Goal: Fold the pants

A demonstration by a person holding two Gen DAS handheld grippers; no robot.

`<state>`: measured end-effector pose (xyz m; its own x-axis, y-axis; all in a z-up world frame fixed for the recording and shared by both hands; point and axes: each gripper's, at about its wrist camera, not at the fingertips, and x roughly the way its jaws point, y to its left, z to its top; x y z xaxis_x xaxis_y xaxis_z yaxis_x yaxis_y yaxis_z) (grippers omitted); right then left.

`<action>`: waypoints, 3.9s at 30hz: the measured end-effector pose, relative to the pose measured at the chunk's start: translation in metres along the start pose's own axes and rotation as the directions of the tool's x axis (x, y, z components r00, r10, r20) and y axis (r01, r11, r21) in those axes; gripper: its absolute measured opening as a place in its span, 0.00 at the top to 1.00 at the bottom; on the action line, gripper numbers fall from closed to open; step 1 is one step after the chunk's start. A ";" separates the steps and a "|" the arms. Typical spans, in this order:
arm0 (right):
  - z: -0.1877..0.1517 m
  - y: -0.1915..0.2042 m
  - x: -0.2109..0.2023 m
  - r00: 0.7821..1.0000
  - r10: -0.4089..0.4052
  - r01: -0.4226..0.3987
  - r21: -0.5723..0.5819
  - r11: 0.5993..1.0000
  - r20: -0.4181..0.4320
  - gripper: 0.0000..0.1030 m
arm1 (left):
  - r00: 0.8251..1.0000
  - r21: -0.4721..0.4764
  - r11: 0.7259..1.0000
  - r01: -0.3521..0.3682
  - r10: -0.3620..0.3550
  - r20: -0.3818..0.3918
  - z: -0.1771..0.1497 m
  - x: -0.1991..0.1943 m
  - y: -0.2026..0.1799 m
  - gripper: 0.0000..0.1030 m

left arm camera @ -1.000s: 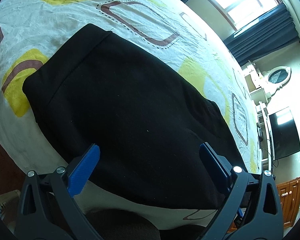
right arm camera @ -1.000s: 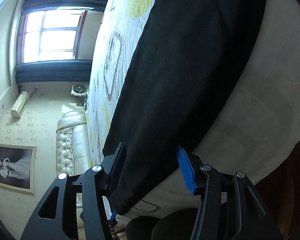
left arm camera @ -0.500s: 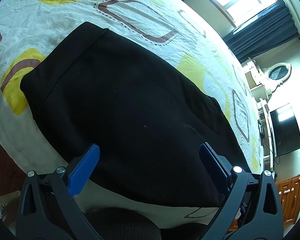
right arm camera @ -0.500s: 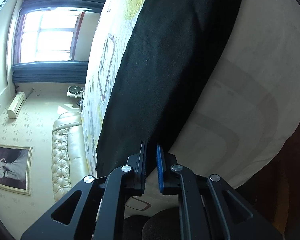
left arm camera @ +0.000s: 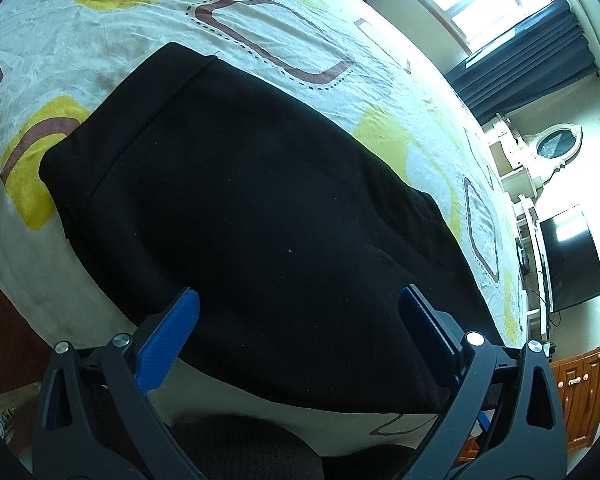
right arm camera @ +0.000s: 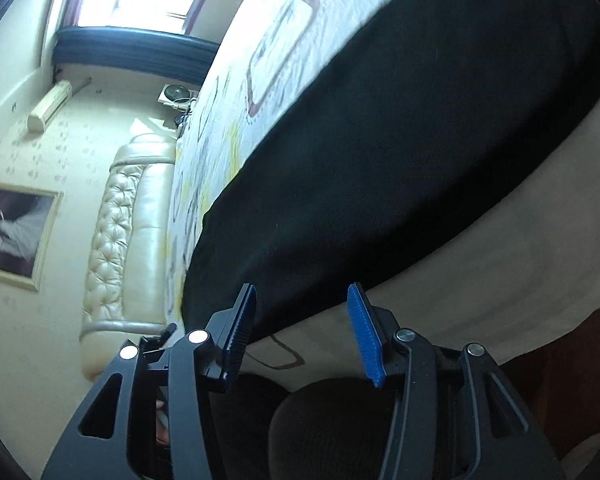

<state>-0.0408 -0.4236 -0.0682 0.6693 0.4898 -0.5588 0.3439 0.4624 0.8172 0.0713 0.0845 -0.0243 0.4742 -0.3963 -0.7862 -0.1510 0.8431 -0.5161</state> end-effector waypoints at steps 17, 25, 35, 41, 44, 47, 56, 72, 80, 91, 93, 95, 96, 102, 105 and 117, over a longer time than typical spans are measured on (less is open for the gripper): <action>0.174 -0.160 -0.191 0.900 -0.219 0.176 0.147 0.973 0.376 0.34 | 0.998 0.088 0.994 0.058 -0.060 0.016 -0.001 0.000 -0.005 0.04; 0.203 -0.167 -0.129 0.959 -0.197 0.176 0.116 0.978 0.204 0.31 | 0.999 0.092 0.996 0.011 -0.014 0.031 -0.001 -0.003 0.007 0.04; 0.192 -0.141 -0.092 0.973 -0.232 0.232 0.013 0.973 0.005 0.77 | 1.000 0.121 0.993 -0.002 0.002 0.005 0.006 -0.002 0.002 0.04; 0.185 -0.102 -0.093 0.981 -0.184 0.184 0.014 0.983 0.053 0.81 | 1.000 0.143 0.990 -0.015 0.011 0.025 0.013 -0.013 0.002 0.04; 0.180 -0.074 -0.099 0.993 -0.087 0.086 0.008 0.996 0.085 0.81 | 0.999 0.128 0.992 -0.014 0.010 0.034 0.016 -0.015 0.007 0.04; 0.174 -0.037 -0.101 0.996 -0.010 0.012 -0.027 1.000 0.091 0.81 | 1.000 0.091 0.996 -0.012 0.012 -0.001 0.016 -0.010 0.012 0.04; 0.148 0.087 -0.066 0.990 0.138 -0.130 -0.163 0.978 0.042 0.81 | 0.998 0.100 0.994 0.034 -0.029 -0.053 0.008 -0.004 -0.002 0.04; 0.058 0.181 0.119 0.982 -0.161 0.110 -0.404 0.908 -0.095 0.81 | 0.996 0.083 0.995 0.060 -0.054 -0.074 0.007 -0.001 -0.004 0.04; 0.009 0.179 0.196 0.907 -0.418 0.326 -0.541 0.776 -0.054 0.81 | 0.995 0.076 0.995 0.067 -0.061 -0.077 0.006 0.000 -0.004 0.04; -0.021 0.182 0.218 0.915 -0.390 0.277 -0.545 0.791 -0.102 0.43 | 0.994 0.084 0.994 0.070 -0.063 -0.086 0.007 0.003 -0.007 0.04; -0.028 0.185 0.221 0.919 -0.372 0.247 -0.552 0.797 -0.126 0.39 | 0.994 0.083 0.994 0.070 -0.063 -0.087 0.007 0.003 -0.006 0.04; -0.034 0.188 0.220 0.931 -0.328 0.190 -0.550 0.813 -0.163 0.34 | 0.994 0.086 0.994 0.070 -0.062 -0.087 0.007 0.003 -0.006 0.04; -0.037 0.189 0.219 0.934 -0.307 0.162 -0.548 0.821 -0.185 0.34 | 0.994 0.088 0.994 0.069 -0.062 -0.088 0.008 0.003 -0.006 0.04; -0.030 0.193 0.162 0.972 -0.121 0.000 -0.515 0.857 -0.201 0.34 | 0.993 0.078 0.994 0.080 -0.072 -0.094 0.008 0.003 -0.002 0.04; 0.004 0.179 0.104 0.992 -0.097 0.038 -0.520 0.853 -0.086 0.32 | 0.993 0.072 0.994 0.081 -0.074 -0.097 0.008 0.003 0.000 0.04; 0.134 0.002 0.053 1.000 0.005 -0.005 0.001 1.000 -0.003 0.31 | 0.994 0.099 0.993 0.064 -0.055 -0.093 0.004 0.006 -0.010 0.04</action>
<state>0.0837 -0.4963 -0.0774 0.6690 0.4943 -0.5551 0.3410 0.4596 0.8201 0.0793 0.0748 -0.0224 0.3991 -0.4737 -0.7851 -0.0340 0.8480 -0.5289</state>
